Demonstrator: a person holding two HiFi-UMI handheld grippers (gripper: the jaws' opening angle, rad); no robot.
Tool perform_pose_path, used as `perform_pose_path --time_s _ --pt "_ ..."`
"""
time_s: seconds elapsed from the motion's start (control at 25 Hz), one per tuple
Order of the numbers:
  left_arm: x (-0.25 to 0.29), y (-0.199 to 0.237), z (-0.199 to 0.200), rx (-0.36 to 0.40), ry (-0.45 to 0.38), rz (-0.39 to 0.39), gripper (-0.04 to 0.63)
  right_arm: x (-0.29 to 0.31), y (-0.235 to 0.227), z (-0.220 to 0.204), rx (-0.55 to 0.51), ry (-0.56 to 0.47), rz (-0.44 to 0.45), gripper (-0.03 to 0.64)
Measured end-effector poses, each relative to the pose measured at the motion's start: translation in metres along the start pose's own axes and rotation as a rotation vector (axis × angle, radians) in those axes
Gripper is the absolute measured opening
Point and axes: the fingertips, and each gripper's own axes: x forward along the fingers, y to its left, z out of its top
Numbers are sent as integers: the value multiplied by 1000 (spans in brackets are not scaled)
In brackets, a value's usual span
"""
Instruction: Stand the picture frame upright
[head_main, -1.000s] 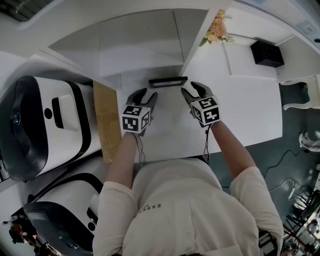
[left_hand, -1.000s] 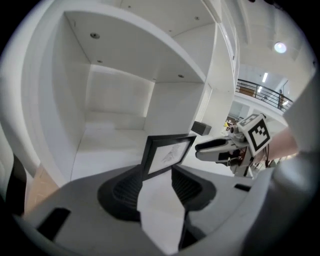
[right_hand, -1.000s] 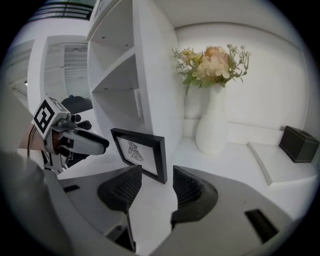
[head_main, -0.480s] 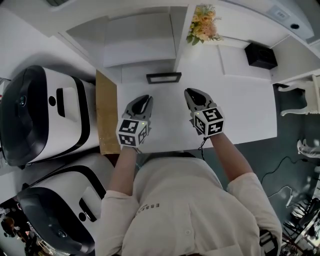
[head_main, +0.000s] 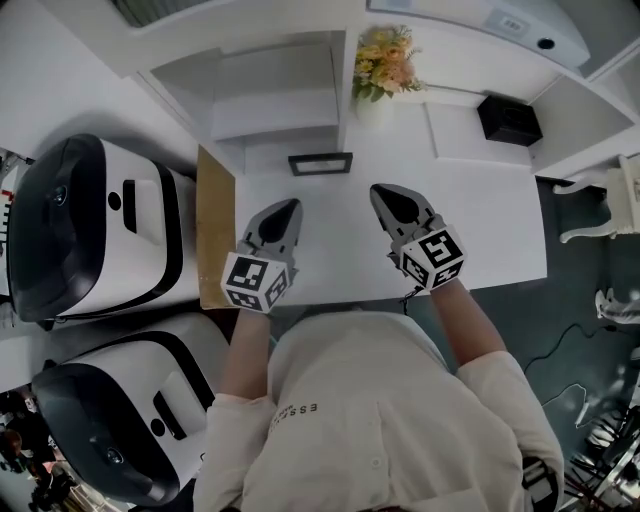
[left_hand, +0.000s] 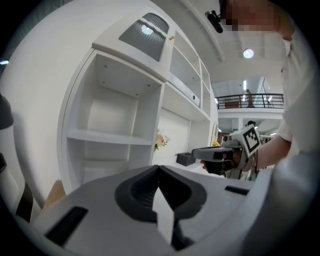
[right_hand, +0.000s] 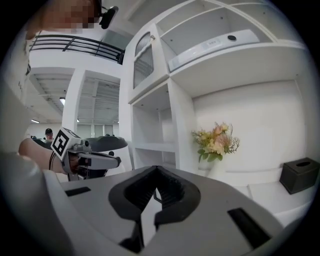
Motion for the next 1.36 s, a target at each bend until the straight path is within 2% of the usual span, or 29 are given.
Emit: perform_pose_path --time_s 0.24,0.56,1.36 --pt "-3 -18 18 40 -24 -35 2 -11 1 16 -13 -45 -1 15" --pt "1 -25 28 62 -30 -54 2 -19 2 12 -35 -28 -18 14" --pt "-10 -11 31 68 -25 -31 2 -11 16 13 -61 -40 -47 14"
